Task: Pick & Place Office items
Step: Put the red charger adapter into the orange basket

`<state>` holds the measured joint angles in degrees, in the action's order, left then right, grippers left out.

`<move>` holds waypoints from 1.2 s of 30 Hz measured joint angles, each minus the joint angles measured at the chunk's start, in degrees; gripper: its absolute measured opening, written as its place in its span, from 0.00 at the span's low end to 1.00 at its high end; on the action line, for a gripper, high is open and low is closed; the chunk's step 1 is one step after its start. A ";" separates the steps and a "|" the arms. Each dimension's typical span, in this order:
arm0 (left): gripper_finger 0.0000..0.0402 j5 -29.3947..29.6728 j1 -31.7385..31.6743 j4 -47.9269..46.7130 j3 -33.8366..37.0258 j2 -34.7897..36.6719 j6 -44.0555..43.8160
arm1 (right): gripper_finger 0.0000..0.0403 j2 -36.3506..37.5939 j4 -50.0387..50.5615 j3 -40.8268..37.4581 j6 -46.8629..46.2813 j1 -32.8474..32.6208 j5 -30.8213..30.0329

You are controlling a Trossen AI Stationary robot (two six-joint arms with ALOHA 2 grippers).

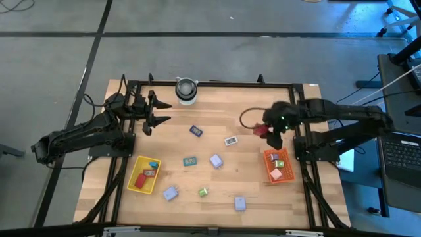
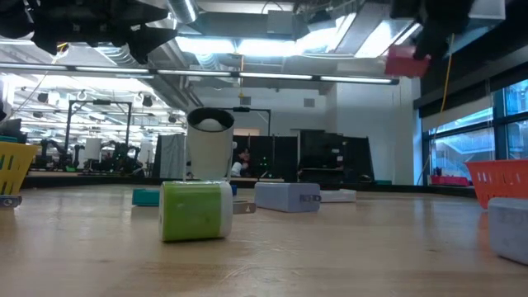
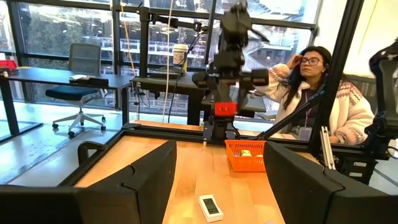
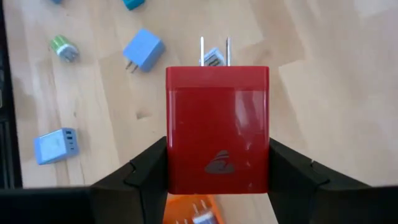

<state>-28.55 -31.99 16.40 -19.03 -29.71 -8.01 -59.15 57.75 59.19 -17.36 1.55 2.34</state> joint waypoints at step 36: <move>0.59 3.40 0.00 -3.15 0.00 -0.07 -1.74 | 0.52 23.22 -3.10 -28.23 -38.72 -25.72 0.01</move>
<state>-25.15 -31.99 13.26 -19.03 -29.78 -9.76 -35.93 54.65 30.96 -56.09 -24.17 2.35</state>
